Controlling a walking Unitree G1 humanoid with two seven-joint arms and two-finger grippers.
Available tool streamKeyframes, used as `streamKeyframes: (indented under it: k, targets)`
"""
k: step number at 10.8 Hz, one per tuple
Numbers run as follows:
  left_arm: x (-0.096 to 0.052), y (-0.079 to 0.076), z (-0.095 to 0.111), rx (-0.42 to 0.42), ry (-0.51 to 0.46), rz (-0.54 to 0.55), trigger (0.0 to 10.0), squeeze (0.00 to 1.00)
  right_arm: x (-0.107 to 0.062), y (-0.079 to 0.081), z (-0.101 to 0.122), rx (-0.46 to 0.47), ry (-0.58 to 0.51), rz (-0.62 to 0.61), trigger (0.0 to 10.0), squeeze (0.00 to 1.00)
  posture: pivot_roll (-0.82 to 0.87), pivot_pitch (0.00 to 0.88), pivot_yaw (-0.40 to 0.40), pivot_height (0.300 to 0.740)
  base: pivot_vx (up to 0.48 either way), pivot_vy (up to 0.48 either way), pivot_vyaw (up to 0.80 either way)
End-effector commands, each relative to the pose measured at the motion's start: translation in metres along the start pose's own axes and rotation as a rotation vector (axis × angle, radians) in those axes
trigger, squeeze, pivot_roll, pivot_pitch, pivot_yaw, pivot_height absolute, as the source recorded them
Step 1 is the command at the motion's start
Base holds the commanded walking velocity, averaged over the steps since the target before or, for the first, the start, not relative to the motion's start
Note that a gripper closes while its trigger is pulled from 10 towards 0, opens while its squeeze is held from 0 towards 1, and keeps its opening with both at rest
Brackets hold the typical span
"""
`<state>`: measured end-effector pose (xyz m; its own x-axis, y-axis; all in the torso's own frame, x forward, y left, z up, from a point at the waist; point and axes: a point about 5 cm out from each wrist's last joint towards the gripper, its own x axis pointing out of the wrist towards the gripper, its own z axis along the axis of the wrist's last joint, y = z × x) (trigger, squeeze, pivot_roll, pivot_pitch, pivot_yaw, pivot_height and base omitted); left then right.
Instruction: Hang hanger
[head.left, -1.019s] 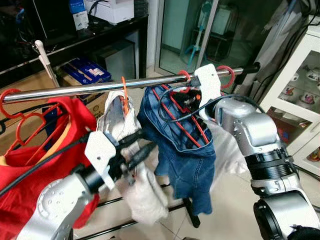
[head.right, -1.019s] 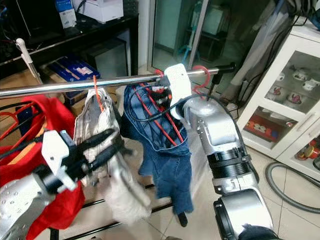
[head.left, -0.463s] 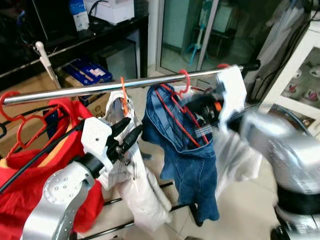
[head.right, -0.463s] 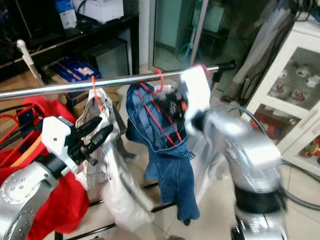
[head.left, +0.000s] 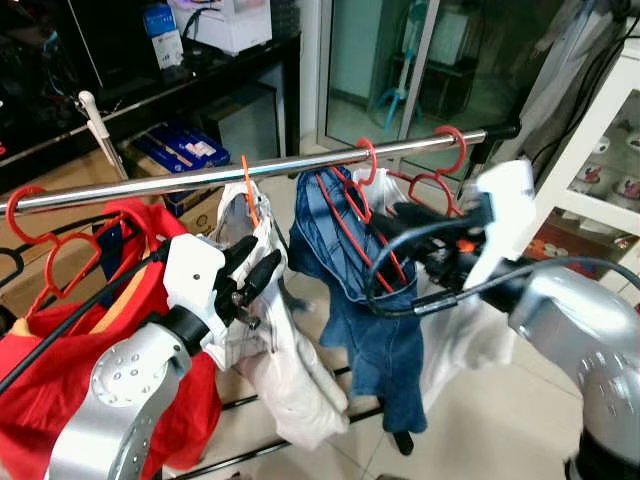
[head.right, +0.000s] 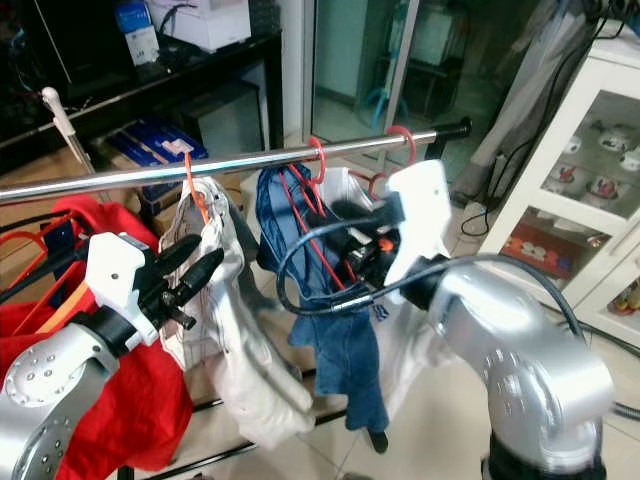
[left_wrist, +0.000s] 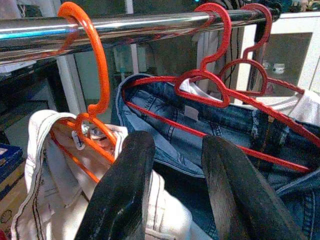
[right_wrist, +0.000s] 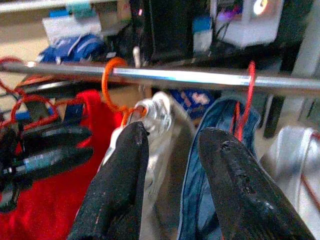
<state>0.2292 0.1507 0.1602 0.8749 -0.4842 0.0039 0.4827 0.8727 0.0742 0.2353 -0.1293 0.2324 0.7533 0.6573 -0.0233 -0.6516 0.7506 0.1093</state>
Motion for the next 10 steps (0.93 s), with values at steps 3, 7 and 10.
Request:
streamKeyframes:
  k: [3, 7, 10]
  targets:
    - [-0.002, 0.004, 0.004, 0.015, -0.005, 0.049, 10.0, 0.0, -0.005, 0.012, -0.012, 0.005, -0.032, -0.03, 10.0, 0.0, -0.08, 0.003, -0.002, 0.74, 0.0, 0.0, 0.0]
    - [-0.002, 0.005, 0.004, 0.021, -0.008, 0.056, 10.0, 0.0, -0.008, 0.008, -0.028, 0.006, -0.033, -0.098, 10.0, 0.0, -0.08, 0.006, 0.003, 0.74, -0.23, 0.0, 0.0]
    - [-0.002, 0.007, 0.004, 0.04, 0.0, 0.064, 10.0, 0.0, -0.008, -0.006, -0.033, 0.004, -0.059, -0.221, 10.0, 0.0, -0.08, 0.01, 0.004, 0.74, -0.2, 0.0, 0.0]
